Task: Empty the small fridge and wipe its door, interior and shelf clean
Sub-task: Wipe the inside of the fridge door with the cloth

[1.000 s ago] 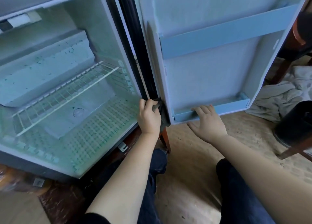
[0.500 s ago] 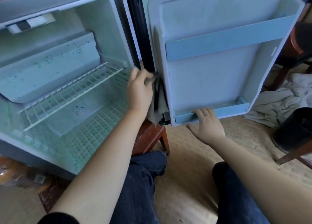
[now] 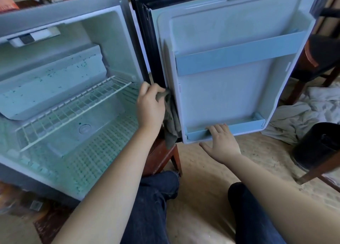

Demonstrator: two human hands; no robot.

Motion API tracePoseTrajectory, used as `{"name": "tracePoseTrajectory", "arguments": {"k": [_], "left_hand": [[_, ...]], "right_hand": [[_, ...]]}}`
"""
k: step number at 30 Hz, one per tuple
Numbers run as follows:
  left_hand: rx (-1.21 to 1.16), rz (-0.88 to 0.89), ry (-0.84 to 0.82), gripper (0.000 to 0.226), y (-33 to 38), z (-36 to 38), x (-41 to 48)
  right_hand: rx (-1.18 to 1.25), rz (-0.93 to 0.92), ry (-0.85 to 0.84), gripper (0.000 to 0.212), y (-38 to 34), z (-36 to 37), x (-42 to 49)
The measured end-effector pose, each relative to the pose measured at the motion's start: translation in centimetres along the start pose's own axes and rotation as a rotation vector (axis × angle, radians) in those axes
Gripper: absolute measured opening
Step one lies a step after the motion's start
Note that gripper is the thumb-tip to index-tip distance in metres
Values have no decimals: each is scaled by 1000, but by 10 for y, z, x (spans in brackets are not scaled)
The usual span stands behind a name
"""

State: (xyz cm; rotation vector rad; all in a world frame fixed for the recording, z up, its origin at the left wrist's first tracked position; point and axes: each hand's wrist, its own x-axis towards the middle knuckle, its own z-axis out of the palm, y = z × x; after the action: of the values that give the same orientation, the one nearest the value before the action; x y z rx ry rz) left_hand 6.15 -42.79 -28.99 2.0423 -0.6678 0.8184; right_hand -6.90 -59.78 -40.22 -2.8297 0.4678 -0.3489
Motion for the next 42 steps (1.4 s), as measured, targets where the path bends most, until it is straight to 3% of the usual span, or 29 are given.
{"name": "tracePoseTrajectory", "arguments": {"k": [4,7,10,13,21,25,29,32,34,36,40,42], "left_hand": [[-9,-61,-51,8,-10,9,-9],[45,-166,-203,10,-27,26,-42],[167,-461,-498,22,-57,39,-90],[168,-672,-625,22,-78,30,-143],[66,-609,-557,10,-72,3,-144],[-10,-612,-606,21,-57,7,-151],[-32,-588,-671,20,-49,15,-154],[-45,-593,-673,17,-48,16,-152],[-56,-601,-677,15,-48,18,-150],[-63,-585,-674,13,-48,21,-147],[-100,-547,-680,19,-49,29,-144],[-155,-554,-672,25,-48,32,-142]], "right_hand": [[-5,-4,-4,53,0,-2,0],[-12,-9,-5,53,0,2,1],[-47,-40,-19,57,3,-1,1],[-107,-91,-109,65,10,-10,4],[-187,-65,-261,86,16,-18,25],[-244,-36,-301,99,22,-16,41],[-242,-15,-313,96,27,-11,61],[-115,-7,-187,92,29,-1,62],[119,18,26,86,29,22,42],[349,50,105,74,28,56,7],[489,-61,-238,57,17,112,-43],[553,-87,-284,50,5,119,-42]]}}
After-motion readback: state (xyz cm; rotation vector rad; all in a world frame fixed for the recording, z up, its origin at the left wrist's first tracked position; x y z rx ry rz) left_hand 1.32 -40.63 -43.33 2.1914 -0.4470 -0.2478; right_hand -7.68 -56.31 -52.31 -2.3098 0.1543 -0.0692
